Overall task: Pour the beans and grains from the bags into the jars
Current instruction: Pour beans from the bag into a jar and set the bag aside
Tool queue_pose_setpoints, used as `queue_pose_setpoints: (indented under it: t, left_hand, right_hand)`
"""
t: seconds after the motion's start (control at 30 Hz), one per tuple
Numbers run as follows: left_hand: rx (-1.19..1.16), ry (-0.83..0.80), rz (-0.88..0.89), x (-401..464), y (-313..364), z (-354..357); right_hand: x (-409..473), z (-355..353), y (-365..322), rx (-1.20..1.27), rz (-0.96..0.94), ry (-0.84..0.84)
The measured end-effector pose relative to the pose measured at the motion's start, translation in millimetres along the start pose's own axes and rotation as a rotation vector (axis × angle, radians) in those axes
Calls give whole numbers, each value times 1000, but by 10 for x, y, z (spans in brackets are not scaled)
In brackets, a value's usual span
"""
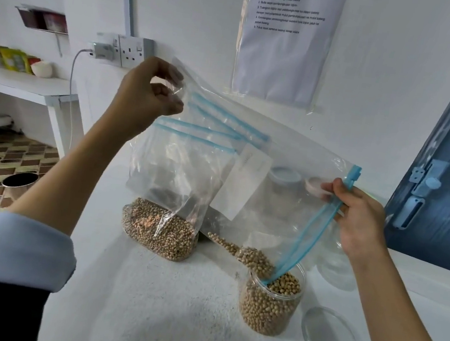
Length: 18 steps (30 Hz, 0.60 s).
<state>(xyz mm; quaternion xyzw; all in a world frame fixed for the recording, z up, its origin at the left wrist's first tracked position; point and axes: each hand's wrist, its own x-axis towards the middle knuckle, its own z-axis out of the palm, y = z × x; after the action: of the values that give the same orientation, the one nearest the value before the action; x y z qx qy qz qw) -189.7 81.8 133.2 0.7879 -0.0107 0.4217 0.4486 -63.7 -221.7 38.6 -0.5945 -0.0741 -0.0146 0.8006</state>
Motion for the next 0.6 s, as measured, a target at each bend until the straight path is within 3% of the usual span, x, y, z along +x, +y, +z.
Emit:
queue_pose_setpoints:
  t: [0.2,0.43,0.5,0.6]
  left_hand:
    - [25,120,-14,-16,-40,74]
    - [-287,262,-166,17,-88,-31]
    - [-323,221,-207,40,-126,-75]
    - [-121,117,-240,74,-179,-125]
  right_hand:
    - [9,-4,-13,34,-14,4]
    - [56,-56,30,61,23,46]
    - [69,-70,32,81,34,33]
    - [80,-67,36,98,27,39]
